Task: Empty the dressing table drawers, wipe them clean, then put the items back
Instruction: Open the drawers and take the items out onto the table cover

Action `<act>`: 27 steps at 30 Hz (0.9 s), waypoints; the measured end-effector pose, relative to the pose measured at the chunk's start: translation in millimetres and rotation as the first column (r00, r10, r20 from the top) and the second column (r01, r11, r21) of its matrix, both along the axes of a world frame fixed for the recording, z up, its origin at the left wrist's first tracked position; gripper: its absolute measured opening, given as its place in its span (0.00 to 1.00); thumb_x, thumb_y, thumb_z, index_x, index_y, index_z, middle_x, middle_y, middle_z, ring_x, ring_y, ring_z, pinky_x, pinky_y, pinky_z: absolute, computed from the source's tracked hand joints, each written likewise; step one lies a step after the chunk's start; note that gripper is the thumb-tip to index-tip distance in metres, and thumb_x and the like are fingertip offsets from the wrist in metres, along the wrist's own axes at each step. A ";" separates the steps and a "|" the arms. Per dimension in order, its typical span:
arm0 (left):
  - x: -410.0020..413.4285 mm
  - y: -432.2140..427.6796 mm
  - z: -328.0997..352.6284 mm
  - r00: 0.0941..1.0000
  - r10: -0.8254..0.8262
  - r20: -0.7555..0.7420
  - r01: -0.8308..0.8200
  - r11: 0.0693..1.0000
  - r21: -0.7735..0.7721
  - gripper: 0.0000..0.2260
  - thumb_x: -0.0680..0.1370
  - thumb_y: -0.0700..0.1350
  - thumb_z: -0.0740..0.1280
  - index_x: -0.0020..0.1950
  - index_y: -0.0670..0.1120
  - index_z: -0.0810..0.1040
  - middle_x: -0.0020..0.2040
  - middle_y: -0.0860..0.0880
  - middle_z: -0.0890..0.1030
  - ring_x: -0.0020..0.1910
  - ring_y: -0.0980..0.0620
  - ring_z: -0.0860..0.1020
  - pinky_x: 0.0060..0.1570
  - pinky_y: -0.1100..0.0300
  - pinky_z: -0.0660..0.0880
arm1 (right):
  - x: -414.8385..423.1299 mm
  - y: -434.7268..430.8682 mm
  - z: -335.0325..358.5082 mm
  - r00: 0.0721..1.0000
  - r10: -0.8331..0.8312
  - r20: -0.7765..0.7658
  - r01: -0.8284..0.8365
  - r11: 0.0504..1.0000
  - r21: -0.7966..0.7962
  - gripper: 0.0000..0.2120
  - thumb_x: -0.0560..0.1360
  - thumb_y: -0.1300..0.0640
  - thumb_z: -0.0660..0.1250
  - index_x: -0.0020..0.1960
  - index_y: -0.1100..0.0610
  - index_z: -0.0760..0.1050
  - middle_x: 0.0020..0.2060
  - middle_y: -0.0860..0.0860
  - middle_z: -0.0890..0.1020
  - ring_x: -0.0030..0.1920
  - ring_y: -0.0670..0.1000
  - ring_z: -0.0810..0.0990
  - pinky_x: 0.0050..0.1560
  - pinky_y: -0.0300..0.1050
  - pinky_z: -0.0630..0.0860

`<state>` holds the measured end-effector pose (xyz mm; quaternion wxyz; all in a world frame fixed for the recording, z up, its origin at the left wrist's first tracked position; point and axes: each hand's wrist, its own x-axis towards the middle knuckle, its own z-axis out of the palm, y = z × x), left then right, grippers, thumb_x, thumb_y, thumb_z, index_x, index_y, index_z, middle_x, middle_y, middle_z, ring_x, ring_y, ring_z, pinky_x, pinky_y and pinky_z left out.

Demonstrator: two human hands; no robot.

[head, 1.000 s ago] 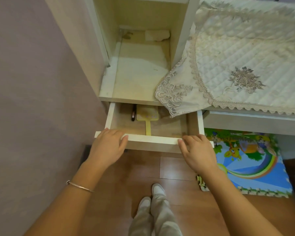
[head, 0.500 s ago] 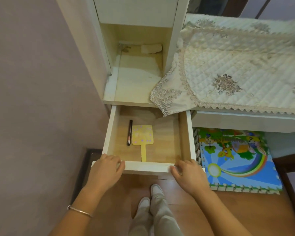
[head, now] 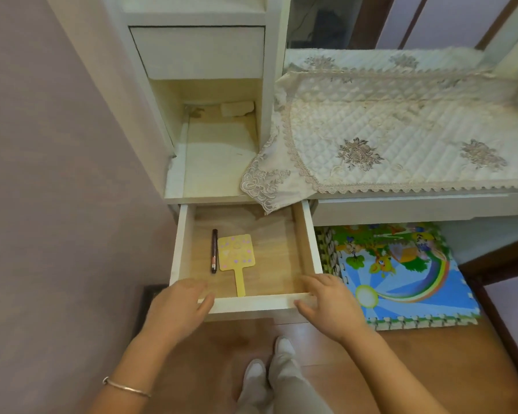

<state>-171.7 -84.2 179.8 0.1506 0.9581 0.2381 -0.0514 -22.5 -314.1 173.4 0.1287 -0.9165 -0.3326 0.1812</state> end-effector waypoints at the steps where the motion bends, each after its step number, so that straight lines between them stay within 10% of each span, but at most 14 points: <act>1: 6.8 -0.7 7.0 0.997 -0.059 0.058 0.057 0.997 0.044 0.15 0.77 0.52 0.57 0.55 0.47 0.79 0.52 0.51 0.81 0.50 0.49 0.79 0.45 0.57 0.75 | 3.0 -4.0 6.3 0.999 -0.028 0.045 0.026 0.998 0.050 0.26 0.73 0.46 0.65 0.68 0.54 0.69 0.65 0.50 0.74 0.67 0.52 0.68 0.68 0.45 0.63; 15: 171.6 -91.8 105.0 0.911 -0.339 0.234 0.282 0.927 0.247 0.34 0.73 0.65 0.55 0.75 0.51 0.54 0.75 0.49 0.57 0.74 0.49 0.51 0.70 0.53 0.45 | 110.1 -113.2 95.1 0.844 -0.348 0.408 0.286 0.936 0.206 0.36 0.70 0.43 0.69 0.72 0.57 0.62 0.69 0.56 0.69 0.71 0.57 0.63 0.71 0.54 0.59; 27: 309.5 -248.6 112.3 0.916 -0.249 0.315 0.155 0.943 0.294 0.37 0.70 0.65 0.53 0.73 0.45 0.61 0.72 0.42 0.63 0.72 0.43 0.58 0.68 0.45 0.56 | 277.7 -270.6 127.7 0.849 -0.237 0.473 0.170 0.969 0.182 0.38 0.71 0.44 0.68 0.74 0.54 0.57 0.72 0.55 0.63 0.73 0.57 0.58 0.74 0.54 0.53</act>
